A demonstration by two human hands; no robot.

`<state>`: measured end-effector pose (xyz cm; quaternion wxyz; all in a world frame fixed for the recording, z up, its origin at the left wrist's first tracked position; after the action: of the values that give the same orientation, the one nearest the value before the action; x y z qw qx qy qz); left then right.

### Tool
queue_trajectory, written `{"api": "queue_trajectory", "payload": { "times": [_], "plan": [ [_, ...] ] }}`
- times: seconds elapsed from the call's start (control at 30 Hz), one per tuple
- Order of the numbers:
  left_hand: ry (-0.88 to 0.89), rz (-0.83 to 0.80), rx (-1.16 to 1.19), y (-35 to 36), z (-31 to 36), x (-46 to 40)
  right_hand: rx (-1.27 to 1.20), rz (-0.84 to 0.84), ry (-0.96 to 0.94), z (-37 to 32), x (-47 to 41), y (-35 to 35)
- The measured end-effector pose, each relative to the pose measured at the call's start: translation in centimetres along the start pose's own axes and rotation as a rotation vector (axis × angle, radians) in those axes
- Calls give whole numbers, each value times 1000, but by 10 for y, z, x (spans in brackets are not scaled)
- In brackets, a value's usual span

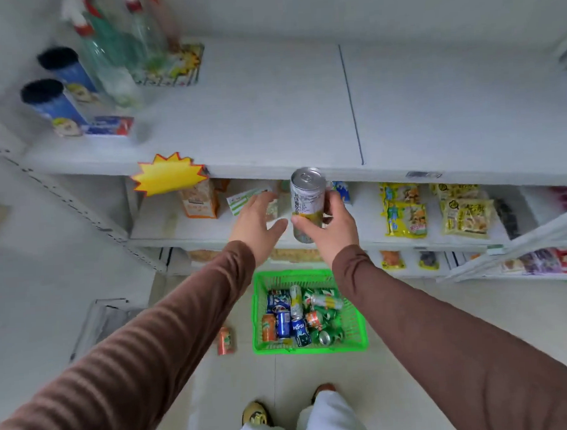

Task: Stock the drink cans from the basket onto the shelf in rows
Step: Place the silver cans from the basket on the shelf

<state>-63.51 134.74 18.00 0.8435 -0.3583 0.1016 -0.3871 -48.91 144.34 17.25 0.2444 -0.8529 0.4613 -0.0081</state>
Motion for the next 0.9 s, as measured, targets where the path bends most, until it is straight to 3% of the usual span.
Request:
{"api": "queue_trajectory", "payload": {
  "times": [0.13, 0.3, 0.57, 0.9],
  "plan": [
    [74, 72, 67, -51, 34, -9, -46, 28, -98, -56, -39, -3],
    [23, 152, 99, -84, 49, -41, -60, 17, -151, -86, -102, 9],
    [-159, 158, 48, -88, 34, -102, -113, -132, -97, -74, -183, 60],
    [-259, 138, 23, -94, 9, -176, -54, -84, -70, -53, -251, 111]
  ]
}}
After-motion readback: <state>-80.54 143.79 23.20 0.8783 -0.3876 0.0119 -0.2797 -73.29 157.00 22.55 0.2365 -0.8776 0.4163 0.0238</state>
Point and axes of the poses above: each hand's wrist, its own x-axis away from the middle knuckle, its own y-axis out of the palm, z = x × y, the point moved 9 cm from there along -x, towards the middle knuckle, and after that the axes turned 14 degrees about -y, right-handed, at the moved point
